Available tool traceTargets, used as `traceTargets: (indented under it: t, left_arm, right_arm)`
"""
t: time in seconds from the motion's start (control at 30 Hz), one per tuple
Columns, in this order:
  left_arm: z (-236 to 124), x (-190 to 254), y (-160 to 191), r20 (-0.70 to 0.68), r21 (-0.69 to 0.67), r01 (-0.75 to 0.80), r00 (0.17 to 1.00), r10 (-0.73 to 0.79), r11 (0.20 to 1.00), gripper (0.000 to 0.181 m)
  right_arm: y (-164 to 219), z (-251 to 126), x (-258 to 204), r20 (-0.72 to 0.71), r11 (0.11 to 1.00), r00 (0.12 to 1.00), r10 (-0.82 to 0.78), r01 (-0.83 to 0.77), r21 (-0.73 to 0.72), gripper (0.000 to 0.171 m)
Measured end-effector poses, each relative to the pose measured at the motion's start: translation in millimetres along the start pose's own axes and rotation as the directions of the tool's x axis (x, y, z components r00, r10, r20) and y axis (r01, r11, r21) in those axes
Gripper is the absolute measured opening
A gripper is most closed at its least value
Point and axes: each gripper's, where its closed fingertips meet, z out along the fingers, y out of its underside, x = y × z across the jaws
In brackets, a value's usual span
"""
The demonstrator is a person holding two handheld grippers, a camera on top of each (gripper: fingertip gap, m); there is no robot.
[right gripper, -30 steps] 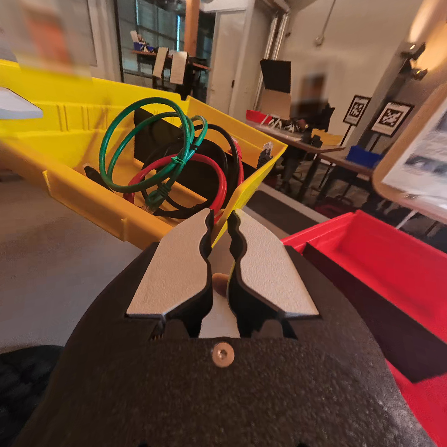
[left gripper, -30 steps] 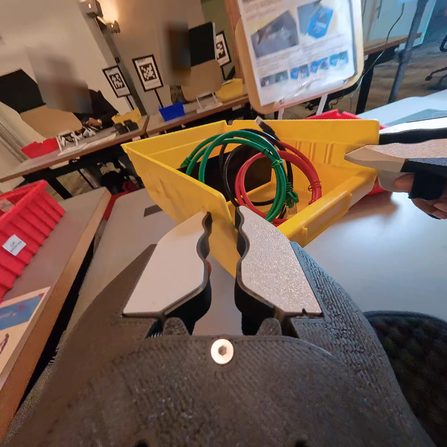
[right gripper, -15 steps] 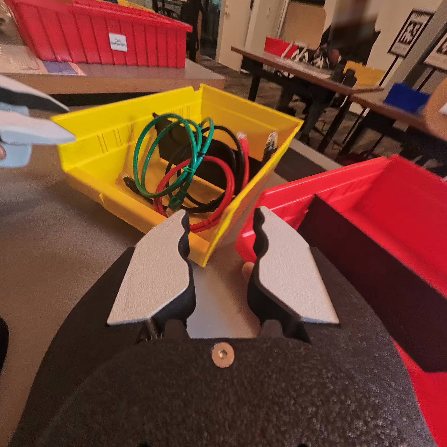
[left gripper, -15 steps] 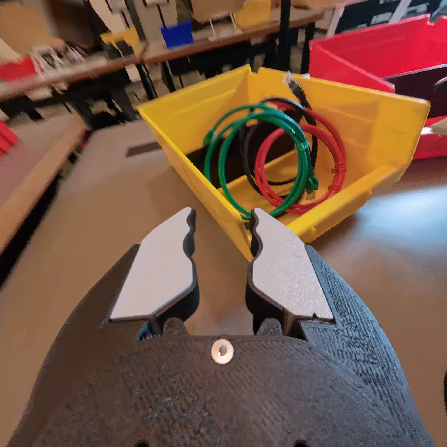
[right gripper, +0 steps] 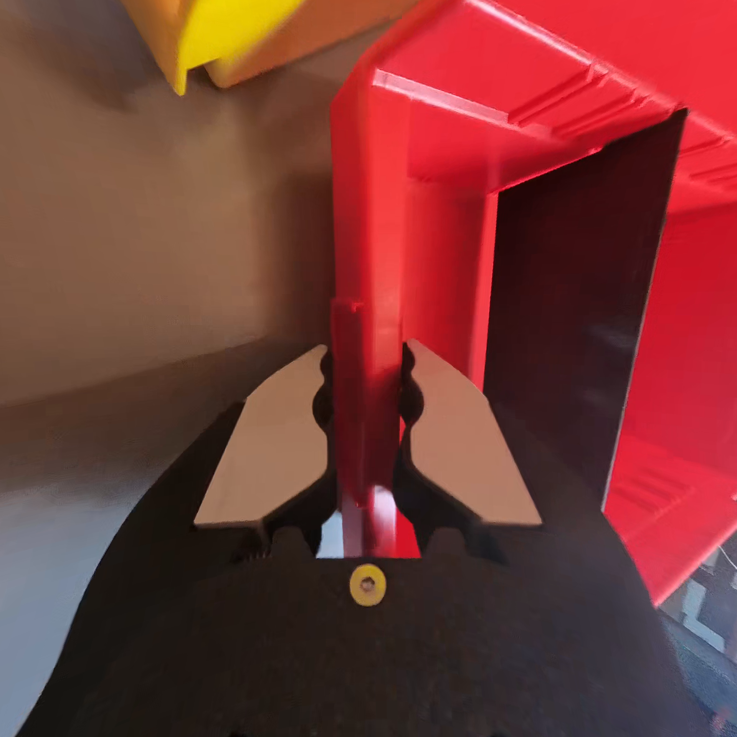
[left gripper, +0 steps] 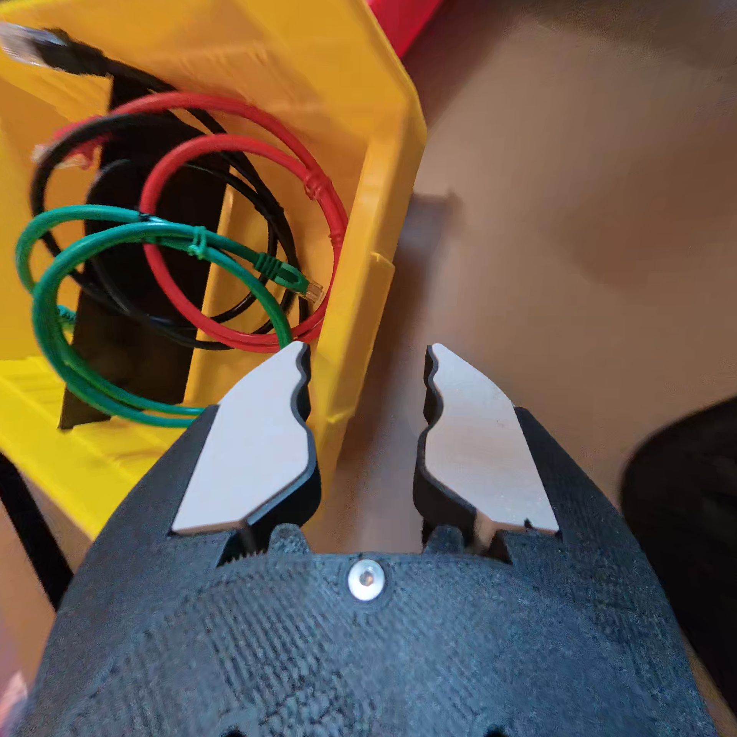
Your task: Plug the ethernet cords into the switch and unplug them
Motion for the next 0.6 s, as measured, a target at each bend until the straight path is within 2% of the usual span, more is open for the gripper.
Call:
traceTargets:
  t: [0.03,0.1,0.13,0.27,0.43,0.6]
  left_arm:
    - [10.1,-2.2,2.8,0.006,-0.028,-0.023,1.0,0.024,0.999,0.053]
    - [23.1,-10.5,6.7,0.036,-0.063,-0.054,0.998,0.057,0.997,0.047]
    - [25.8,-14.9,8.2,0.052,-0.076,-0.073,0.996,0.077,0.994,0.039]
    - [28.1,-13.5,6.2,0.04,-0.065,-0.124,0.991,0.127,0.99,0.034]
    - [29.7,-13.5,3.7,0.067,-0.029,-0.147,0.987,0.148,0.989,0.031]
    - [34.2,-24.4,4.7,0.083,0.002,-0.156,0.984,0.155,0.988,0.031]
  right_arm:
    - [0.2,-0.7,0.5,0.002,1.0,1.0,0.011,-0.011,0.012,0.031]
    - [7.8,-7.1,-2.2,0.014,1.0,1.0,0.016,-0.016,0.004,0.03]
    - [13.3,-11.2,-4.5,0.01,1.0,1.0,0.016,-0.016,0.005,0.03]
    - [50.0,-32.1,-20.1,-0.02,1.0,0.999,0.028,-0.027,0.012,0.03]
    - [120.6,-61.0,-33.2,-0.074,0.998,0.995,0.07,-0.07,0.005,0.03]
    - [193.6,-79.4,-24.9,-0.114,0.997,0.99,0.079,-0.081,-0.011,0.03]
